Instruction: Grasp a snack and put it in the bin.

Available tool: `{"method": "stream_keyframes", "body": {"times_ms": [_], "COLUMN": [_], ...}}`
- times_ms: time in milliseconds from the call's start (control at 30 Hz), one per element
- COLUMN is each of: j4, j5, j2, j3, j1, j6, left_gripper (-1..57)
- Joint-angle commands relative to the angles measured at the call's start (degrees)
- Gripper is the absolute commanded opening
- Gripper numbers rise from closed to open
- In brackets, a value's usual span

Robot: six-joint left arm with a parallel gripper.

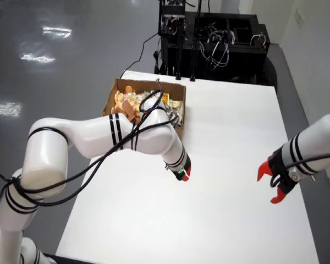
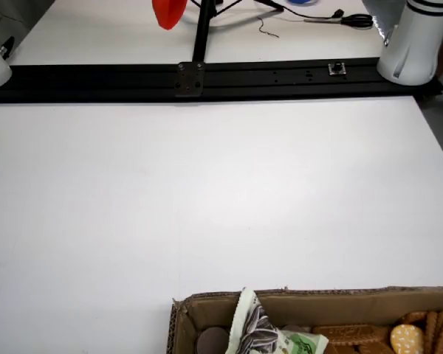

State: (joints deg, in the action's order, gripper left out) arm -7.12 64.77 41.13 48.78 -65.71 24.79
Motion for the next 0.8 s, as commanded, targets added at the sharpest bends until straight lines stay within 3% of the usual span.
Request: {"method": "stream_keyframes", "body": {"times_ms": [33,800], "j4": [0.00,0.00], "j5": [0.00,0.00], "j2": [0.00,0.00], "j3": [0.00,0.00], "j1": [-0.19,-0.71], "j6": [0.00,0.00], "left_gripper": [1.5,1.5]}}
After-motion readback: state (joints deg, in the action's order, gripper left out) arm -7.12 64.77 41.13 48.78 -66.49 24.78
